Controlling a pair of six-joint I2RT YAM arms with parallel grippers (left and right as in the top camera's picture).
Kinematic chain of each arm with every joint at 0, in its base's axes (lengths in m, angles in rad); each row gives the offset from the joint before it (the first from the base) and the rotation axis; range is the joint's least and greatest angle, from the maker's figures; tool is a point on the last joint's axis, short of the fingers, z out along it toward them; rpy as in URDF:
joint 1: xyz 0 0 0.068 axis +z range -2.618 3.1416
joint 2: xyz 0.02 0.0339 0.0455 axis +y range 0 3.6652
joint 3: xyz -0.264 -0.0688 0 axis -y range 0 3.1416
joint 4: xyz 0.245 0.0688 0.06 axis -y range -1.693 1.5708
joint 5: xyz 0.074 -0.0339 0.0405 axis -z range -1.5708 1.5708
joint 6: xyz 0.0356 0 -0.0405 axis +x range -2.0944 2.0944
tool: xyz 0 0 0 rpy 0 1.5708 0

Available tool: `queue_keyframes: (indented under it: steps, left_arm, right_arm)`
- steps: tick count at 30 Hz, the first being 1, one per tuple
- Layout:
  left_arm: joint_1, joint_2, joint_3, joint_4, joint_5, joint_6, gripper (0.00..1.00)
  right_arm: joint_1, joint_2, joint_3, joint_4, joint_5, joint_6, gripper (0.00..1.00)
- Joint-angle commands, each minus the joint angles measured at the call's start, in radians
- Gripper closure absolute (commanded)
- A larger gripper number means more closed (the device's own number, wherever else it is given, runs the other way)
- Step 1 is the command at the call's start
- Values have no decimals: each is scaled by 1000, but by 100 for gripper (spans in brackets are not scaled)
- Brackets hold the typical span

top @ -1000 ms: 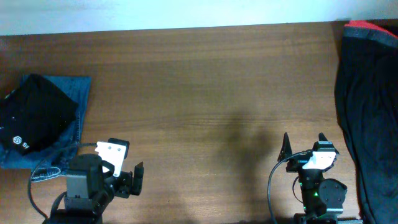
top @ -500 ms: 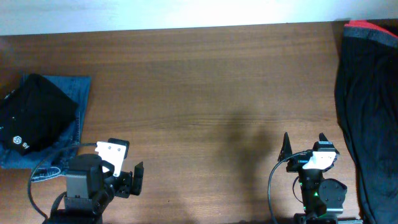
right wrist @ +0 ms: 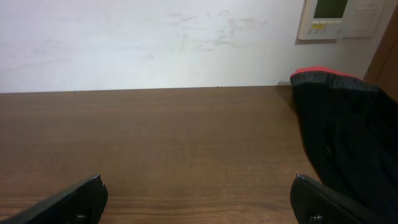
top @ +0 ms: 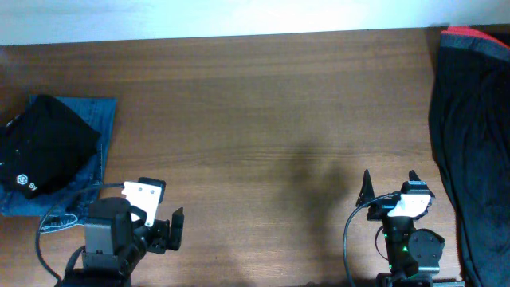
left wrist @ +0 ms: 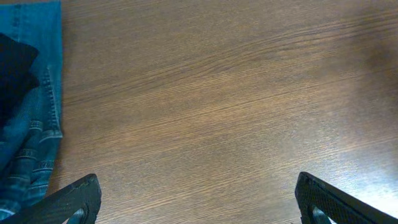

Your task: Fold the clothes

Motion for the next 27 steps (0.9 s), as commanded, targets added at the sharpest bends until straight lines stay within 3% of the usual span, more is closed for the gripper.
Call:
queue_keyframes:
  steps: [1, 6, 8, 14, 15, 20, 27]
  left_arm:
    - [-22, -77, -63, 39, -97, -5, 0]
    - [-45, -294, -364, 343, -99, -5, 1]
    - [-45, -385, -494, 539, -90, -5, 1]
    - [-45, -491, -711, 909, -96, -5, 1]
    - [-45, -511, -779, 1028, -97, -4, 1]
    - [-44, -596, -785, 988, -112, 121, 1]
    - [-43, -600, -784, 937, -100, 122, 1]
  right_arm:
    - [5, -7, -5, -6, 12, 5, 1]
    - [5, -7, -5, -7, 12, 5, 1]
    - [5, -7, -5, -7, 12, 5, 1]
    - [5, -7, -5, -7, 12, 5, 1]
    - [5, -7, -5, -7, 12, 5, 1]
    - [5, -7, -5, -6, 12, 5, 1]
    - [5, -7, -5, -7, 12, 5, 1]
